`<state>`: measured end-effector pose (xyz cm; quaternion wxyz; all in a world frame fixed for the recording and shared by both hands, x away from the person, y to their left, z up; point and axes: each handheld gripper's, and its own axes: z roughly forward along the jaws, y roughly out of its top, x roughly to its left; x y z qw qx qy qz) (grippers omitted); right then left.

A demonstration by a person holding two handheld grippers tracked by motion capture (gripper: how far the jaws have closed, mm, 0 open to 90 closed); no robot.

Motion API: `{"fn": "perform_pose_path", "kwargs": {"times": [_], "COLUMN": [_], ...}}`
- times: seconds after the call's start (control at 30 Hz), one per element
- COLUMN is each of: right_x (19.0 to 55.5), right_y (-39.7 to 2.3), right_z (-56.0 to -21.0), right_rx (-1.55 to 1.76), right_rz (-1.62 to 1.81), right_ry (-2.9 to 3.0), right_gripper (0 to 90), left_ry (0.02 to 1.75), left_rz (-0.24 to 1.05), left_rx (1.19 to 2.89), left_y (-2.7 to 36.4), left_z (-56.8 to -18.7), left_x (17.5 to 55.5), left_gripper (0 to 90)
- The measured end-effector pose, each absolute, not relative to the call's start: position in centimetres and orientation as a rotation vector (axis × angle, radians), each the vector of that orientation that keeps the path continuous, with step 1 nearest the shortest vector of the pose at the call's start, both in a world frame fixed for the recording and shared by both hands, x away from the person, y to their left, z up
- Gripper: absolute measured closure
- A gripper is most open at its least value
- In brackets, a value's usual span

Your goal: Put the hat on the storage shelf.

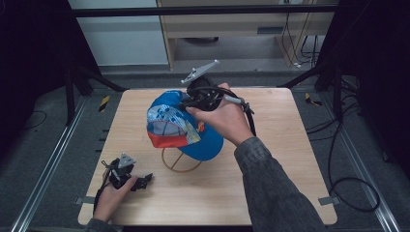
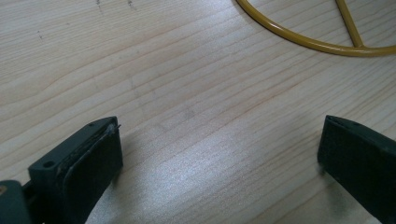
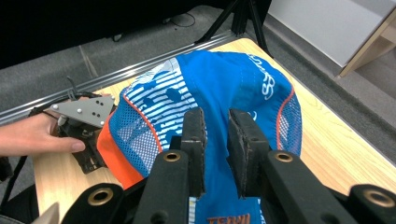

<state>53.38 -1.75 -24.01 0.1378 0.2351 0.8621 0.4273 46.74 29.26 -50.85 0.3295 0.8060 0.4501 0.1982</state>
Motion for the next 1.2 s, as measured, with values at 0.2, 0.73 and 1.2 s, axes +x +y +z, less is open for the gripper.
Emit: {"fn": "perform_pose_path", "kwargs": {"times": [0.2, 0.73, 1.2], "right_x": [53.3, 52.9, 52.2], "right_y": [-3.0, -4.4, -5.6], "right_z": [-24.3, -24.3, -24.8], "right_rx": [0.702, 0.714, 0.77], "right_rz": [1.253, 1.261, 1.265], "right_ry": [2.481, 2.458, 2.398], "right_gripper": [76.5, 71.1, 32.6], "left_ry": [1.179, 1.179, 1.178], "left_rz": [0.516, 0.516, 0.518], "left_rx": [2.107, 2.108, 2.105], "left_y": [29.3, 29.3, 29.2], "left_z": [-50.9, -50.9, -50.9], "left_x": [46.7, 46.7, 46.7], "left_gripper": [0.0, 0.0, 0.0]}}
